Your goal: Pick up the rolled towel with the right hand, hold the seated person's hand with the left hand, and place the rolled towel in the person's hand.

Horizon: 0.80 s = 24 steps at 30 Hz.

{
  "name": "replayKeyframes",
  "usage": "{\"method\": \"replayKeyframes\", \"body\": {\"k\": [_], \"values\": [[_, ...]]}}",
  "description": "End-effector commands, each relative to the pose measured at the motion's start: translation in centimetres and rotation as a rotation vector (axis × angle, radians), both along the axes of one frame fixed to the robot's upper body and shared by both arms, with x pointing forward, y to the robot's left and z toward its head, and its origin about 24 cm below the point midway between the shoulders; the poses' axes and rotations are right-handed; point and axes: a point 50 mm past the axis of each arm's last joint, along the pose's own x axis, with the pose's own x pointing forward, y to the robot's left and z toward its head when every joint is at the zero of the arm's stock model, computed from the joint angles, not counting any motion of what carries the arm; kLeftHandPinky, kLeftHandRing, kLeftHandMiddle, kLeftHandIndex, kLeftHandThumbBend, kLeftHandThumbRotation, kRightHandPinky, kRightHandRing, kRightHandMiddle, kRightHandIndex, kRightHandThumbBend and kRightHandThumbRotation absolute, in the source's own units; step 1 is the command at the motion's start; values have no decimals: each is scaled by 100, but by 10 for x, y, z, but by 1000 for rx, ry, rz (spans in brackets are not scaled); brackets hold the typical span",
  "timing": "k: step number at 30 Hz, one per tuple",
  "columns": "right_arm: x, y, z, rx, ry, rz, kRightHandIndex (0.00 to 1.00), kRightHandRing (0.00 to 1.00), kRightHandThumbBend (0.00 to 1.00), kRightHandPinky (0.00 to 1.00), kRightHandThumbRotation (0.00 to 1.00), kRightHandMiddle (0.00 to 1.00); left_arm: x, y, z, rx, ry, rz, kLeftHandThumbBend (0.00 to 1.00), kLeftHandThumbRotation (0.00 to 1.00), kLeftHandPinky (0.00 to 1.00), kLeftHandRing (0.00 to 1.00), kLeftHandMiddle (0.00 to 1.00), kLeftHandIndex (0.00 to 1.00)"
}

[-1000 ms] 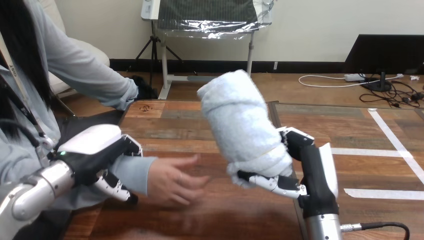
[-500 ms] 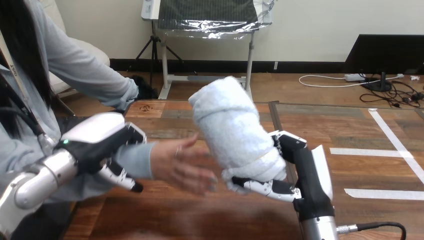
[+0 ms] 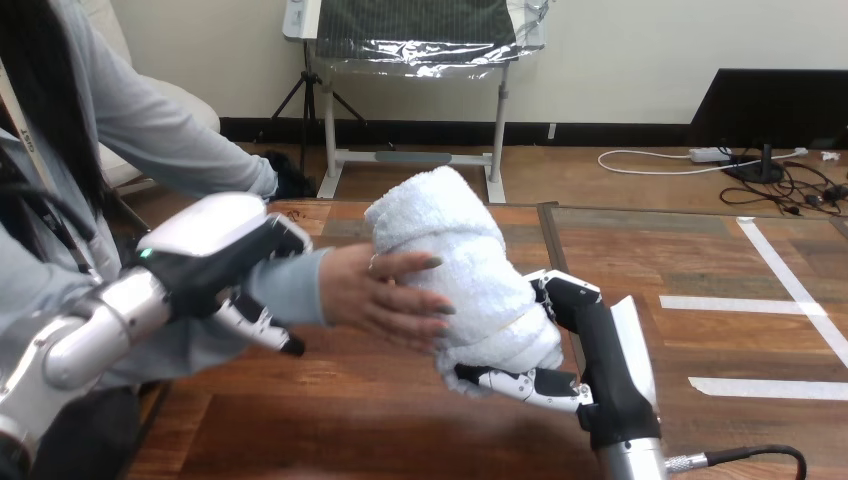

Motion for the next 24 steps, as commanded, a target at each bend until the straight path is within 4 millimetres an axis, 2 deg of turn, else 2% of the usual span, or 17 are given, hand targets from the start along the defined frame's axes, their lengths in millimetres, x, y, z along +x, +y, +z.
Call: {"method": "replayKeyframes", "body": {"k": [1,24], "values": [[16,11,20,7,-106,24,44,37,78,31,0,45,23,-36,70,-87,-250,-126,81,0,28,34,40,41],[6,34,11,-10,-97,96,43,37,80,30,0,45,25,-55,81,-110,-273,-142,83,0,30,36,42,42]]}}
